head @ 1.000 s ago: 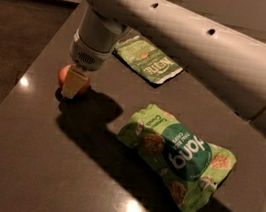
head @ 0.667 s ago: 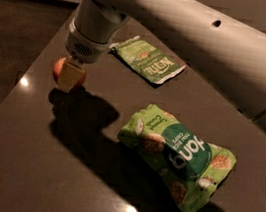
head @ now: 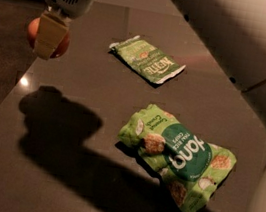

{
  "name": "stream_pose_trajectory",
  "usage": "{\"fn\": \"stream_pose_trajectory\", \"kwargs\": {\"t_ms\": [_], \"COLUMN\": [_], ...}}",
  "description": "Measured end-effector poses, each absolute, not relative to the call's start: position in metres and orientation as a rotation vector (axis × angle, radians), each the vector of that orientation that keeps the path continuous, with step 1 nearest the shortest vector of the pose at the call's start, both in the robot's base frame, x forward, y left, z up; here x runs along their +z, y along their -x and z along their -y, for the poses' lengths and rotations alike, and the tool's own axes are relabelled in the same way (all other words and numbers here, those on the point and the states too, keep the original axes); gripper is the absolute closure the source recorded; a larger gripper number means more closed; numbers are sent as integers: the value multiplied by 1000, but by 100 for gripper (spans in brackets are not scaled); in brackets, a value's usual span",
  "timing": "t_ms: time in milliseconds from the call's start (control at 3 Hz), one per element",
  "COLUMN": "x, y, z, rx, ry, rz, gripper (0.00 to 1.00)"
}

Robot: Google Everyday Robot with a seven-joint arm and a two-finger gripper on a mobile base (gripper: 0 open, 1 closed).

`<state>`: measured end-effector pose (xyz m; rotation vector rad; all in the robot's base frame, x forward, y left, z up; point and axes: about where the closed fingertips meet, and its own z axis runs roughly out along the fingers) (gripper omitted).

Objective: Pick apple

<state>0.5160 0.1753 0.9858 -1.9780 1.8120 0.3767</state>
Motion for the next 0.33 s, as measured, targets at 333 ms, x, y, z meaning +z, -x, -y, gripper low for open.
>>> {"fn": "stream_pose_trajectory", "kwargs": {"t_ms": [333], "x": [986], "y": [-516], "z": [-175], "rx": [377], "ry": [1978], "rz": [-1812], "gripper": [100]}}
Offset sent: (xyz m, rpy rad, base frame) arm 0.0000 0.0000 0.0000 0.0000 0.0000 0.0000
